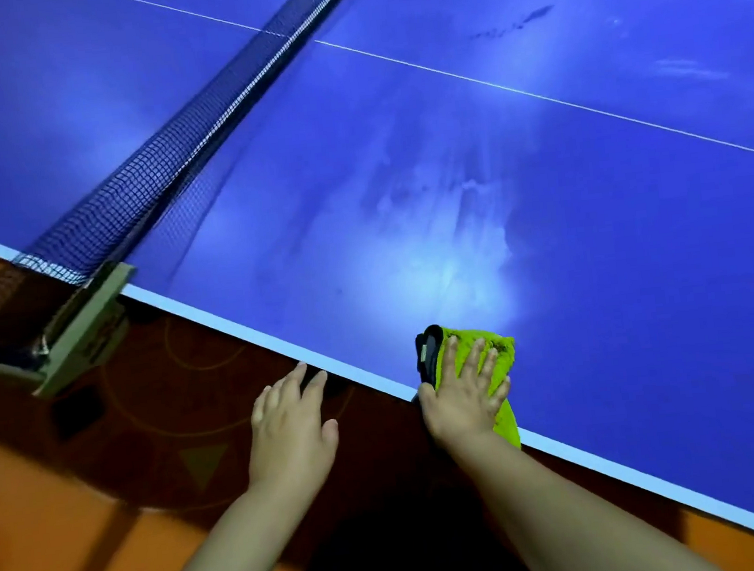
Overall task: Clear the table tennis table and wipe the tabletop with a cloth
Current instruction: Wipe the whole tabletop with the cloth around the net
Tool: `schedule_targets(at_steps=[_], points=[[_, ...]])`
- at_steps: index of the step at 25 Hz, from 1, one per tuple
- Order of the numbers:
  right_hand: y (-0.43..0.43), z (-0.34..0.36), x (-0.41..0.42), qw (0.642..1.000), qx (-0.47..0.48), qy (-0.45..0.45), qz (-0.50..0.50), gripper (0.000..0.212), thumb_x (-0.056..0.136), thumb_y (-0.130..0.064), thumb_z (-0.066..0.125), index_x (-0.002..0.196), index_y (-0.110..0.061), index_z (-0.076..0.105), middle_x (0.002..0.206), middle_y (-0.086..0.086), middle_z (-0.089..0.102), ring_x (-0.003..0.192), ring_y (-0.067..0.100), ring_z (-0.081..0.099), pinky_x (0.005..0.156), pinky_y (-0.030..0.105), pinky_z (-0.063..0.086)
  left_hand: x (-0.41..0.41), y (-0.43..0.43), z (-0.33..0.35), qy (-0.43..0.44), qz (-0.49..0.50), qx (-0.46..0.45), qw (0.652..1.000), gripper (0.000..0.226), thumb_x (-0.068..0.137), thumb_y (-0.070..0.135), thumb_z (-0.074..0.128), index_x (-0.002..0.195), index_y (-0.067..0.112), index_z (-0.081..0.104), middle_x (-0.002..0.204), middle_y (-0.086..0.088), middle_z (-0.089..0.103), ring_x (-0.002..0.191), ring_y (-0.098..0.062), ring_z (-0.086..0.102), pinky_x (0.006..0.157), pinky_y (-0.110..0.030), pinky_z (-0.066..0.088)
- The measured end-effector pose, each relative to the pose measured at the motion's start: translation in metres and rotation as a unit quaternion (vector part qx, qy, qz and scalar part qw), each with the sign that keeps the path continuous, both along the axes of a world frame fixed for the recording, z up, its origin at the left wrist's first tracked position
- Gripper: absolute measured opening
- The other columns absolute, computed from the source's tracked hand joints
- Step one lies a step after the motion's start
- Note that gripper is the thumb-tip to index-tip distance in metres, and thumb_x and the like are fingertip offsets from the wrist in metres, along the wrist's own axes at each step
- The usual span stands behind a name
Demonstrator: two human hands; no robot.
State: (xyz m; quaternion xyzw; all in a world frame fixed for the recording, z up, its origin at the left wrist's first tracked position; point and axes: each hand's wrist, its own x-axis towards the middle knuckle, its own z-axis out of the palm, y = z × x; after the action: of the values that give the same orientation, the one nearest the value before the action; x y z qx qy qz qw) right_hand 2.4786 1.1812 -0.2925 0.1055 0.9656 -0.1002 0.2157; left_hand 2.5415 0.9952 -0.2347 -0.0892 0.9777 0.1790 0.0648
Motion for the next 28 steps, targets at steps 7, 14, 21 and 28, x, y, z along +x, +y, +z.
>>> schedule_targets(at_steps=[7,14,21,28], points=[[-0.012,-0.008,-0.051,0.987,0.028,0.042,0.155,0.078,0.085,-0.059,0.026,0.152,-0.035,-0.004,0.161,0.006,-0.012,0.147,0.030,-0.015,0.114,0.057,0.001,-0.068,-0.026,0.001,0.015,-0.026,-0.018,0.999,0.058,0.087,0.026,0.056,0.142,0.021,0.037,0.152,-0.003,0.027,0.139,-0.019,0.026,0.115,-0.035,0.008],[-0.007,-0.012,-0.059,0.982,0.035,0.083,0.166,0.077,0.073,-0.059,0.043,0.143,-0.031,0.035,0.149,0.012,0.041,0.140,0.033,0.025,0.106,0.056,0.018,-0.133,-0.064,0.007,-0.002,-0.031,-0.036,0.999,0.058,0.086,0.023,0.057,0.141,0.020,0.039,0.152,-0.004,0.028,0.138,-0.022,0.028,0.115,-0.036,0.011],[-0.032,-0.018,-0.054,0.989,0.055,0.114,0.079,0.073,0.074,-0.050,0.040,0.143,-0.027,0.034,0.149,0.014,0.040,0.139,0.032,0.027,0.104,0.054,0.021,-0.164,-0.110,-0.004,-0.029,-0.135,-0.078,0.987,0.064,0.070,0.027,0.075,0.130,0.016,0.054,0.140,-0.007,0.047,0.127,-0.023,0.045,0.111,-0.040,0.025],[-0.160,-0.022,-0.068,0.986,0.073,0.092,-0.121,0.077,0.075,-0.049,0.035,0.143,-0.013,0.042,0.146,0.026,0.038,0.135,0.043,0.029,0.091,0.070,0.037,-0.205,-0.263,-0.012,-0.002,-0.227,-0.229,0.947,0.055,0.035,0.012,0.087,0.085,-0.002,0.069,0.089,-0.022,0.068,0.106,-0.042,0.059,0.108,-0.050,0.018]])
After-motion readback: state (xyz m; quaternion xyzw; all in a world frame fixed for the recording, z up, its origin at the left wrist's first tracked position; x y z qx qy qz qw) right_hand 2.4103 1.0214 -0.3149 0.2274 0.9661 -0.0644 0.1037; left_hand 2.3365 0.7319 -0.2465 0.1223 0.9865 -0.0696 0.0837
